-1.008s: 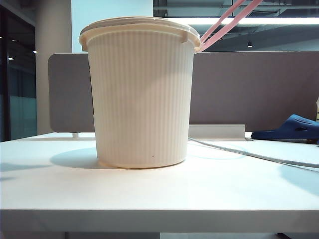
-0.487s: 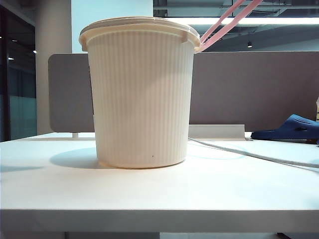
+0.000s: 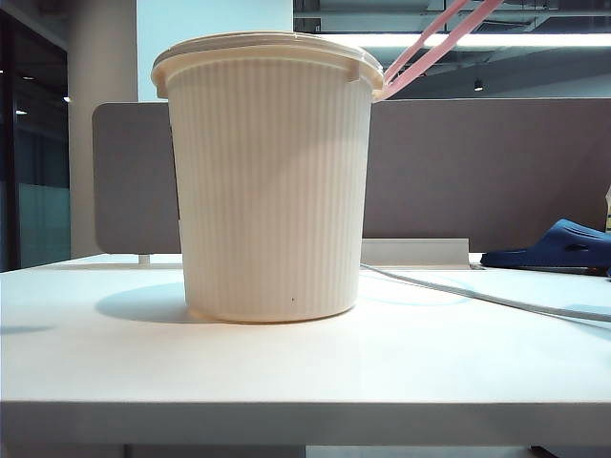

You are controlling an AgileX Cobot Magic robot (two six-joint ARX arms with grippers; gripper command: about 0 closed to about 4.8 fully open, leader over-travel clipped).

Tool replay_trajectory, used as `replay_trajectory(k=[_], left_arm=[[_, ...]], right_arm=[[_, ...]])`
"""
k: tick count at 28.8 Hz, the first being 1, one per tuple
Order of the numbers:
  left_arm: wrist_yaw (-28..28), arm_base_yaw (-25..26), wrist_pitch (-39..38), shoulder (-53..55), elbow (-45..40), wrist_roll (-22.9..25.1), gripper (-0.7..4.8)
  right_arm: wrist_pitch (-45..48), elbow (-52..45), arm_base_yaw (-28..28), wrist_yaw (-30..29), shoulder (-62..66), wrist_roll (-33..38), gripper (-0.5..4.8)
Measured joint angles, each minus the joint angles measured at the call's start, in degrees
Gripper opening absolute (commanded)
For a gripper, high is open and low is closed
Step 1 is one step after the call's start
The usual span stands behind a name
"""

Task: Open the ring lid of the trash can, pull out the black garbage bag inside, and place it on the table.

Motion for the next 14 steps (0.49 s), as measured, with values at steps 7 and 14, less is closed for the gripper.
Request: replay_trajectory(k=[7,14], left_arm=[[0.46,-0.02,-0.46,-0.87,0.00,0.17,4.35],[1.07,-0.04,-0.42,-1.22,0.00,0.22,4.34]], right_arm=[[6.25,-4.31,0.07,-1.14,0.52,0.20,-0.01],[11.06,-4.35,2.60,-2.86,4.44,-0.07,-0.01]])
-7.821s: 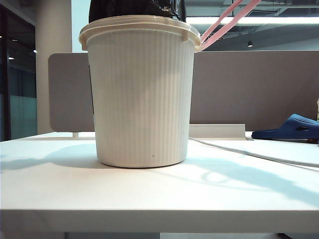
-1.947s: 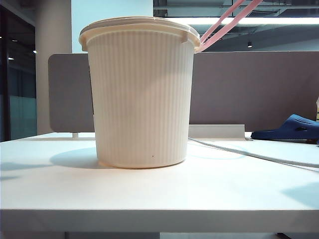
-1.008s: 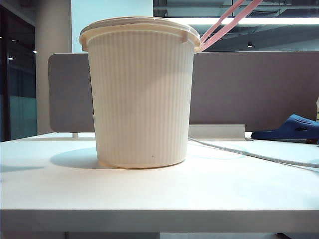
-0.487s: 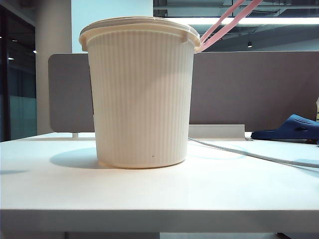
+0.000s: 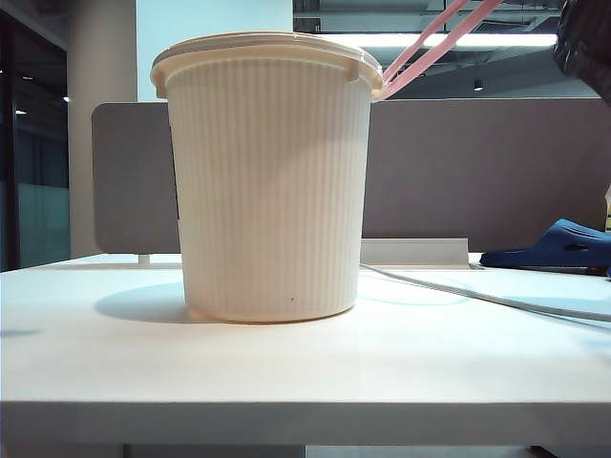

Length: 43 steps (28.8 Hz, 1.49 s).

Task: Open the ring lid of the trash can, pull out the black garbage bag inside, and place it on the table.

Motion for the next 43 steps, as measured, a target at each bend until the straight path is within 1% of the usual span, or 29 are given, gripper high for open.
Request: replay_trajectory(k=[6,11,16,23,28,33,41,43], left_arm=[[0.52,0.00,-1.33,-0.85,0.00,1.92,4.34],[0.55,0.00,-4.92,-0.96,-0.02,4.81,4.34],[0.55,0.00,-7.04,-1.57,-0.02,6.67,4.34],[0.52,0.00,-7.28,-2.80,-0.02,7.26,4.34],[0.46,0.00,-7.34,-3.91,-0.02,7.50,4.34],[0.44,0.00,-7.39,-4.20,-0.02,7.65,4.34],[0.39,0.02,-7.43,-5.14,-0.02,7.67,4.34],[0.37,0.02,-7.43,-5.22,-0.02,7.67,4.34]], right_arm=[[1.51,-0.04,4.92,2.36,3.50,-1.90,-0.01],[2.03,-0.04,10.64,5.99,5.75,-6.99,-0.01],[3.06,-0.04,14.95,8.96,7.76,-9.42,-0.01],[4.83,-0.98,15.30,10.60,10.45,-9.68,-0.01],[8.15,-7.19,15.32,10.62,10.32,-9.57,-0.01],[13.70,-13.88,15.50,10.64,9.79,-8.76,-0.01],[23.21,-22.49,17.66,10.84,9.51,-7.30,-0.01],[24.17,-24.22,18.73,11.06,9.53,-7.23,-0.01]])
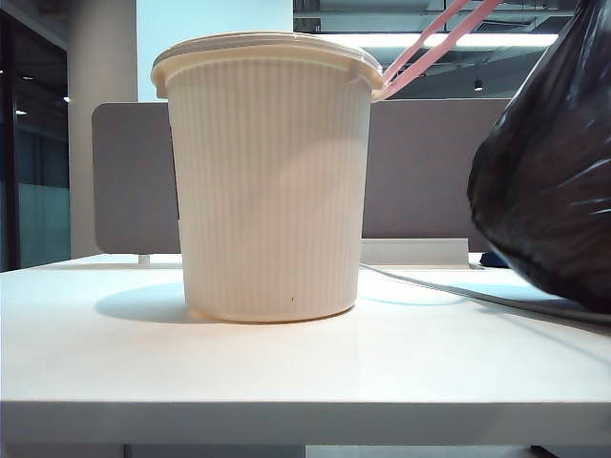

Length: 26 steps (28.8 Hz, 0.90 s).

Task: Open the ring lid of the trash can, pull out the black garbage bag inside, and place it on the table.

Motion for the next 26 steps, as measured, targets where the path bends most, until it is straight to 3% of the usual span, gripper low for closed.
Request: replay_trajectory(k=[11,26], left_arm=[[0.00,-0.04,-0.24,-0.48,0.00,0.13,4.34],[0.00,-0.04,-1.07,-0.63,0.00,0.90,4.34]], right_arm=[[8.61,-8.79,0.92,-0.04,0.07,1.29,-0.01],[10.38,-11.32,2.58,-0.74,0.04,1.42,0.00]])
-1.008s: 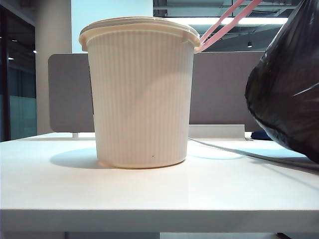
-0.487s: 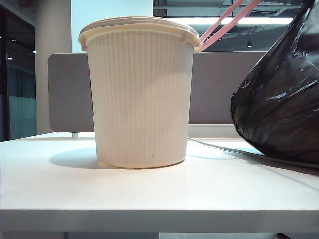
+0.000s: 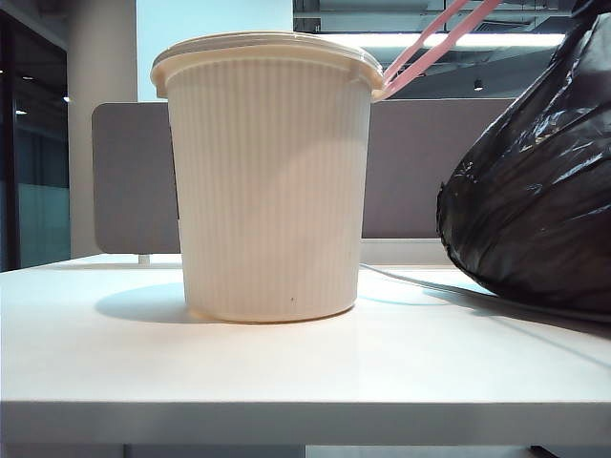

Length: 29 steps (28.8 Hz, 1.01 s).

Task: Open the ring lid of the trash can, pull out the black garbage bag inside, and place it on the table.

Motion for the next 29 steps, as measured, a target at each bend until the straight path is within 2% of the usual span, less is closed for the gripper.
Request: replay_trajectory(k=[2,7,10,15,29], left_arm=[[0.00,0.00,0.00,0.00,0.00,0.02,4.34],[-0.42,0.02,-0.02,-0.11,0.00,0.02,4.34],[-0.42,-0.02,-0.33,-0.31,0.00,0.04,4.34],[-0.44,0.02,-0.35,-1.20,0.00,0.26,4.34],[-0.76,0.02,-1.27,-2.64,0.00,0.42,4.34]], right_arm=[[0.20,0.00,0.50,-0.94,0.00,-0.02,0.05],[0.35,0.00,1.42,-1.70,-0.04,-0.17,0.65],[0.37,0.00,1.97,-2.29,-0.04,-0.26,0.77],[0.20,0.00,1.68,-2.12,-0.04,-0.42,1.81],[-2.14,-0.02,1.75,-2.38,-3.23,-2.23,2.67]])
